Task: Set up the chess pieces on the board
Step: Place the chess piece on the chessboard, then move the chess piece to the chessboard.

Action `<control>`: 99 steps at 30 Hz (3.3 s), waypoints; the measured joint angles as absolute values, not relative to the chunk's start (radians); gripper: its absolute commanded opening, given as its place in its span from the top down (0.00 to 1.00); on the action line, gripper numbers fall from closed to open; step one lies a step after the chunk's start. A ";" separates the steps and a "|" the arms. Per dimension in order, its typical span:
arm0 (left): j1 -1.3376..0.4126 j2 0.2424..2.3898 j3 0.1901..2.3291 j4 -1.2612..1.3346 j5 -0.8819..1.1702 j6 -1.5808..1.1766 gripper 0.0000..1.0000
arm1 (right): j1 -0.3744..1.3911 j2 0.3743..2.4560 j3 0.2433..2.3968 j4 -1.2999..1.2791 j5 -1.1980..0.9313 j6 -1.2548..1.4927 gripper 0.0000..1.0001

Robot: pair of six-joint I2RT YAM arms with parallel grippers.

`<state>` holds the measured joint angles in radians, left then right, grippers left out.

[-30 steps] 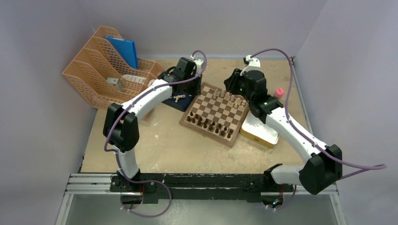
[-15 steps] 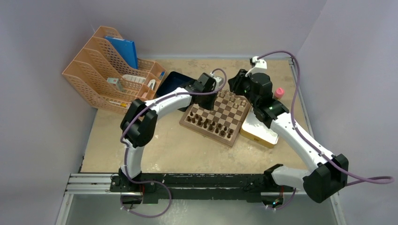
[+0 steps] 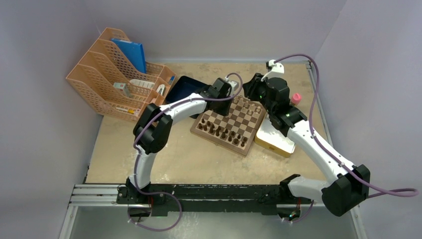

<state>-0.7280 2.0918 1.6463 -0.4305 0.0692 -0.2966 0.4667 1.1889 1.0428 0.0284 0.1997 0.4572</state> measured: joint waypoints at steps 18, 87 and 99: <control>-0.708 2.082 1.675 -0.468 0.060 -0.296 0.30 | 0.467 1.194 1.000 0.036 0.169 0.459 0.65; -0.282 0.965 0.861 -0.410 0.389 -0.242 0.22 | 0.596 1.858 1.231 -0.115 0.361 0.447 0.86; -0.282 0.965 0.861 -0.410 0.389 -0.242 0.22 | 0.554 1.878 1.241 -0.099 0.377 0.445 0.85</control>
<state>-0.2825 0.9646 0.8608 -0.4099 0.3893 -0.2420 0.5537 1.8778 1.2407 -0.0990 0.3767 0.4450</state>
